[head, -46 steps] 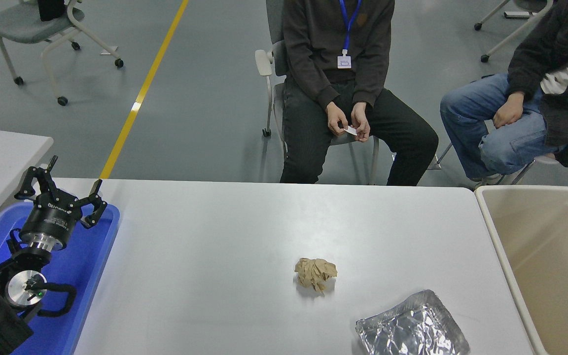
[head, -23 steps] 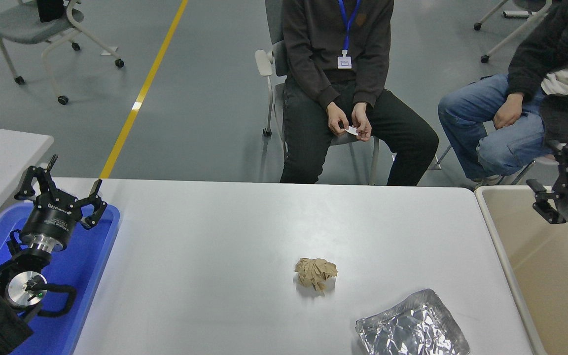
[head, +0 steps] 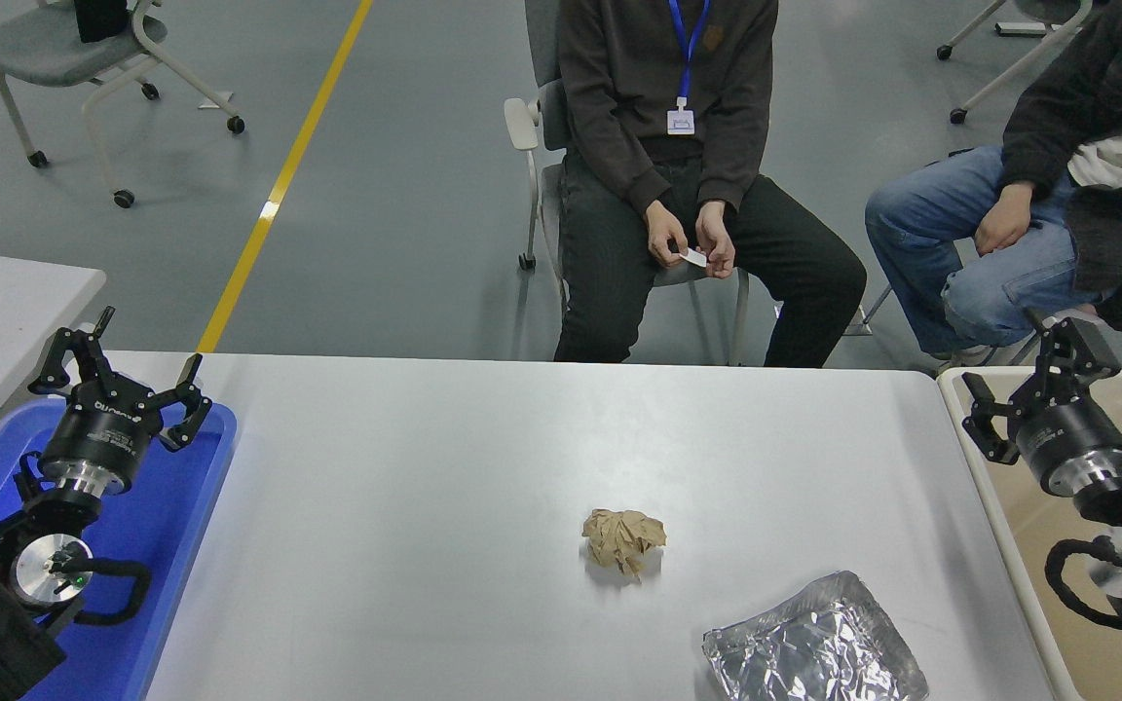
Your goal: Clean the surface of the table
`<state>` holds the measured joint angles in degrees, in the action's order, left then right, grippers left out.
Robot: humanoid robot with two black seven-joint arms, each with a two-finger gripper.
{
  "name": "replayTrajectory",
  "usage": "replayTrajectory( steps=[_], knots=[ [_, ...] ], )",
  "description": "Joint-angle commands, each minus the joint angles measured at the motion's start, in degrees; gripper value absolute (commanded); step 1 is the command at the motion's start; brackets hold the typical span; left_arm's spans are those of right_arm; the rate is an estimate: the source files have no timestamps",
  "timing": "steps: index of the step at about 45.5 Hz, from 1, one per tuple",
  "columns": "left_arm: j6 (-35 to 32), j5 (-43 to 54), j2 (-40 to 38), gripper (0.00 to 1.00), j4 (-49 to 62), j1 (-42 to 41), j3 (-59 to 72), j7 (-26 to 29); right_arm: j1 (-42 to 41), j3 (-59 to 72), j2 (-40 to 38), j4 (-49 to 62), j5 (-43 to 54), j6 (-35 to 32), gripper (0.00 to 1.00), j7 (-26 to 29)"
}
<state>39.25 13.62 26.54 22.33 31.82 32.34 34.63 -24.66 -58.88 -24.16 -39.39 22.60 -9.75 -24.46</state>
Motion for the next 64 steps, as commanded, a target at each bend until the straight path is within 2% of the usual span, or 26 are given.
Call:
replayTrajectory(
  steps=[1,28,37,44,54,64],
  knots=[
    [0.0,0.0,0.0,1.00,0.0,0.0,0.0,0.0,0.2,-0.2,2.7,1.9,0.0,-0.1,1.00,-2.6],
    [0.0,0.0,0.0,1.00,0.0,0.0,0.0,0.0,-0.2,-0.4,3.0,1.2,-0.2,-0.3,1.00,-2.5],
    [0.0,0.0,0.0,1.00,0.0,0.0,0.0,0.0,-1.4,0.2,2.4,0.2,-6.1,-2.6,1.00,-2.3],
    [0.0,0.0,0.0,1.00,0.0,0.0,0.0,0.0,-1.5,4.1,1.4,-0.2,-6.3,-3.3,1.00,-1.8],
    [0.0,0.0,0.0,1.00,0.0,0.0,0.0,0.0,-0.9,8.3,-4.2,-5.1,-7.1,-9.1,1.00,2.6],
    [0.0,0.0,0.0,1.00,0.0,0.0,0.0,0.0,0.0,10.4,-9.7,-8.9,-5.9,-14.5,1.00,2.5]
  ],
)
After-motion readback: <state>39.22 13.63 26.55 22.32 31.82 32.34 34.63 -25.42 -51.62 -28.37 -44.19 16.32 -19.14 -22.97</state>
